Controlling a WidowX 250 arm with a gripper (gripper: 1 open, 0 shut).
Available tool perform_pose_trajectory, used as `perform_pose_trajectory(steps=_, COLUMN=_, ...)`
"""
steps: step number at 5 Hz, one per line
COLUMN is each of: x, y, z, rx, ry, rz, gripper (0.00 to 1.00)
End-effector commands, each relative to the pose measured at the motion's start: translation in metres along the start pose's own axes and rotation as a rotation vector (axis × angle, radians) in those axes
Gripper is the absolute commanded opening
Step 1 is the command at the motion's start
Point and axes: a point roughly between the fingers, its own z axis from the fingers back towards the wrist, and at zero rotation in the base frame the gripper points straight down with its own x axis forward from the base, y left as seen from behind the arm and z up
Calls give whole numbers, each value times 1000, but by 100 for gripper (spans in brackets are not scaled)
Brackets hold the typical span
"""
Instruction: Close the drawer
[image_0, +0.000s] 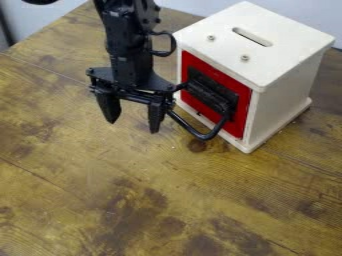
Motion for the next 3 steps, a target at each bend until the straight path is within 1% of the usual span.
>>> perform_pose_trajectory(steps=1, x=14, y=7, z=28, rx=-10, ry=-77, rz=14, gripper=100)
perform_pose_trajectory(steps=2, x=7, y=8, z=31, rx=-22, ry=-86, rz=-40, gripper=100)
perform_pose_trajectory(steps=3, x=1, y=8, z=30, rx=-30, ry=-107, rz=-112, gripper=100)
